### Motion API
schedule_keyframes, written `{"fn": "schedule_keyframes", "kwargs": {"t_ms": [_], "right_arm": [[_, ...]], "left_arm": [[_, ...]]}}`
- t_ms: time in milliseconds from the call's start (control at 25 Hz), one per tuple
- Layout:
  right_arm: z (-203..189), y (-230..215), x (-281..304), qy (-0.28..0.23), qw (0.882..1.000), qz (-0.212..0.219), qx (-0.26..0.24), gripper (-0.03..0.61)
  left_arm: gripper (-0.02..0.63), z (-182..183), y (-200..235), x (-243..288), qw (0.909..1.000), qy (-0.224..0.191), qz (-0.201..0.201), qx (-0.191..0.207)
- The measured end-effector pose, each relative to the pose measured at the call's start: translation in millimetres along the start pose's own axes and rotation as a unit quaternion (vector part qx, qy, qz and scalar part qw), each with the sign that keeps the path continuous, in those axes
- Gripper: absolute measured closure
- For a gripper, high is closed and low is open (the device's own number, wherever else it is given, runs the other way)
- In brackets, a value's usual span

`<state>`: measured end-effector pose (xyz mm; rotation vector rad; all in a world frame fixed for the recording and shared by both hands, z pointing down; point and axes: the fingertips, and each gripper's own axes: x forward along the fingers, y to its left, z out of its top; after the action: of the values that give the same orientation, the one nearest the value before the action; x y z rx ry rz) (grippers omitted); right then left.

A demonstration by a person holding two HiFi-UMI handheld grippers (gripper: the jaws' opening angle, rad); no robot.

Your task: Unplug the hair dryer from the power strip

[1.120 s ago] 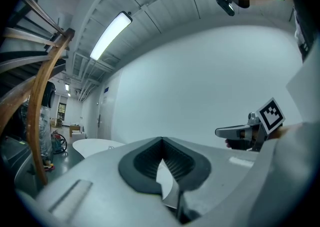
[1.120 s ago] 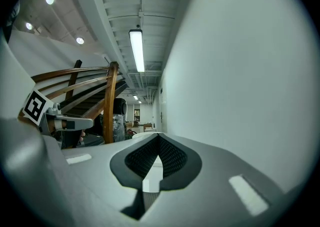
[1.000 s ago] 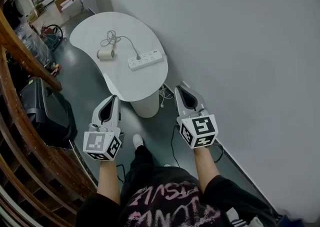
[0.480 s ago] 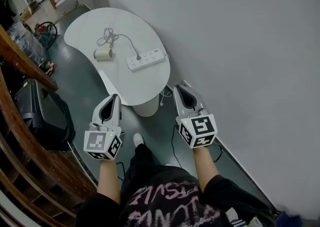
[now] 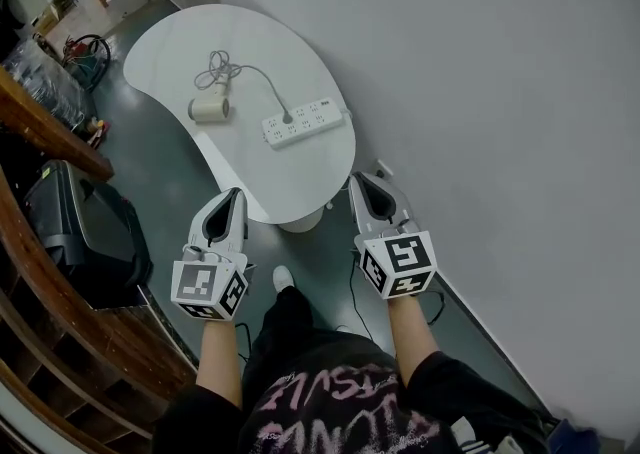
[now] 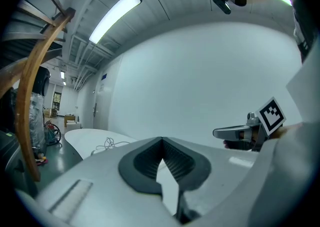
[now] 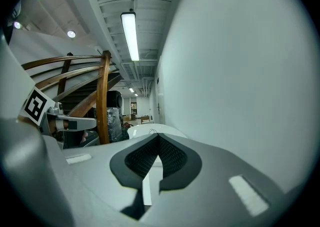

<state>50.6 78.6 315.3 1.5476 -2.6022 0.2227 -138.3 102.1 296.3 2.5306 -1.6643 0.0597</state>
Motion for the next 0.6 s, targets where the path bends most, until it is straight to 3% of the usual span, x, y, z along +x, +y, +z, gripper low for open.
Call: {"fn": "schedule_keyframes", "kwargs": {"t_ms": [600], "right_arm": [[25, 8, 90, 0.015, 0.999, -0.032, -0.01, 0.566]], "left_arm": [[0.612, 13, 74, 67, 0.9988, 0.005, -0.045, -0.021]]}}
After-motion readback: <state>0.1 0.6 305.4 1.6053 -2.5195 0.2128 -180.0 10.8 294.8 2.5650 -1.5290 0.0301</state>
